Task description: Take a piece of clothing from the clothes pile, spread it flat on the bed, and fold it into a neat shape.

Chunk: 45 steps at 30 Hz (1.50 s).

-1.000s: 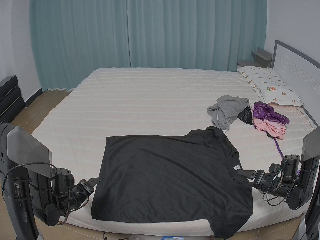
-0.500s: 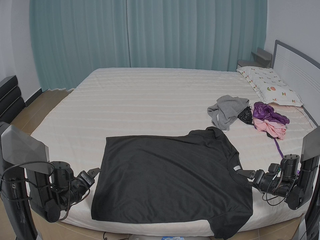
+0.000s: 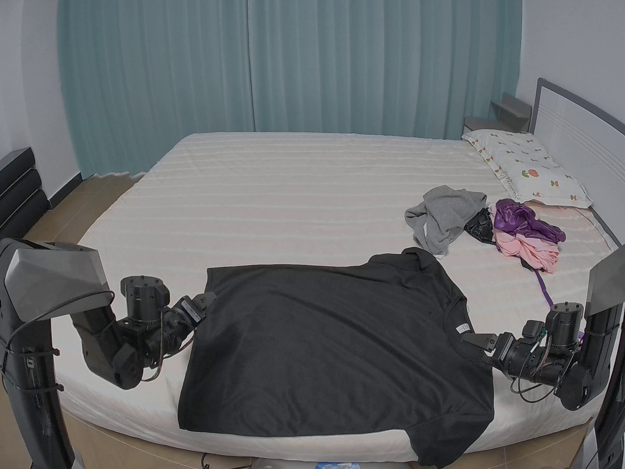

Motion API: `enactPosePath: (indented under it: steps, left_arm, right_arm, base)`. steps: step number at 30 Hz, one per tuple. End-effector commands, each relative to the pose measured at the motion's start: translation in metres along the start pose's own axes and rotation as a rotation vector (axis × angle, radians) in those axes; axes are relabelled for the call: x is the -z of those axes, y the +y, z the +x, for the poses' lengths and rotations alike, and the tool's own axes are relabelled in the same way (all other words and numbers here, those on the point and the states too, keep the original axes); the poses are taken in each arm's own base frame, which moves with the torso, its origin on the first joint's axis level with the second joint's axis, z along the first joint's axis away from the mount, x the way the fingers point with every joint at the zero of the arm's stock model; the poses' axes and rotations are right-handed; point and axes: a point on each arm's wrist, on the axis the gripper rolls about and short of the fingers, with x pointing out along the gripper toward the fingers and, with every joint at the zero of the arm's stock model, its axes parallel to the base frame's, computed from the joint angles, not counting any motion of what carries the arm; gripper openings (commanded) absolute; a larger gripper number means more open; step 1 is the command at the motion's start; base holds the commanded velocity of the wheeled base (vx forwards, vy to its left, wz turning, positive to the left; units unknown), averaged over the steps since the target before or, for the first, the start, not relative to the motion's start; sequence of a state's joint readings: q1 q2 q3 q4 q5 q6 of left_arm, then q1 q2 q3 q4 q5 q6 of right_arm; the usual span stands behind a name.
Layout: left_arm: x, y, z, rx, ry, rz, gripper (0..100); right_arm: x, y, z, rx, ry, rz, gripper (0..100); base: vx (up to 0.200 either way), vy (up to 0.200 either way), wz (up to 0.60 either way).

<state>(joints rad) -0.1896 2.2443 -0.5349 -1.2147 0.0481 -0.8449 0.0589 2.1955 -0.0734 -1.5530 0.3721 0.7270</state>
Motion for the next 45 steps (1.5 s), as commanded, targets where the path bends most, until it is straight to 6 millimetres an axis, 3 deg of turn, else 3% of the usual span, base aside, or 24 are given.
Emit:
enactPosePath:
  steps: [1,3,4,8,14,20,27,40,41,45]
  left_arm:
    - [-0.027,-0.027,0.057,0.004,-0.012,0.003,100]
    - [-0.028,-0.029,0.065,-0.001,-0.006,0.002,100]
    - [-0.023,-0.028,0.088,-0.011,0.015,0.006,100]
    - [-0.018,-0.026,0.124,-0.009,0.019,0.01,100]
    - [-0.034,-0.023,0.159,-0.035,-0.018,0.0,100]
    - [-0.036,-0.015,0.171,-0.05,-0.047,-0.004,100]
    - [-0.053,-0.011,0.182,-0.083,-0.163,-0.021,100]
    - [-0.042,-0.006,0.193,-0.08,-0.114,0.02,100]
    - [-0.042,-0.006,0.193,-0.084,-0.113,0.02,0]
    - [-0.044,-0.007,0.194,-0.083,-0.133,0.019,0]
  right_arm:
    - [0.004,-0.004,0.006,0.011,0.019,0.006,100]
    - [0.004,-0.005,0.006,0.013,0.022,0.007,100]
    - [0.006,-0.006,0.008,0.018,0.03,0.008,100]
    - [0.005,-0.006,0.009,0.017,0.025,0.008,100]
    - [0.005,-0.007,0.01,0.021,0.022,0.007,100]
    - [0.005,-0.006,0.009,0.02,0.021,0.006,100]
    - [0.004,-0.006,0.01,0.019,0.016,0.004,100]
    - [0.007,-0.002,0.011,0.009,0.025,-0.009,100]
    - [0.007,-0.001,0.012,0.011,0.023,-0.013,100]
    - [0.003,0.003,0.02,0.008,-0.012,-0.03,100]
  base:
    - [0.0,0.0,0.0]
    - [0.0,0.0,0.0]
    - [0.0,0.0,0.0]
    - [0.0,0.0,0.0]
    - [0.0,0.0,0.0]
    - [0.0,0.0,0.0]
    - [0.0,0.0,0.0]
    - [0.0,0.0,0.0]
    - [0.0,0.0,0.0]
    - [0.0,0.0,0.0]
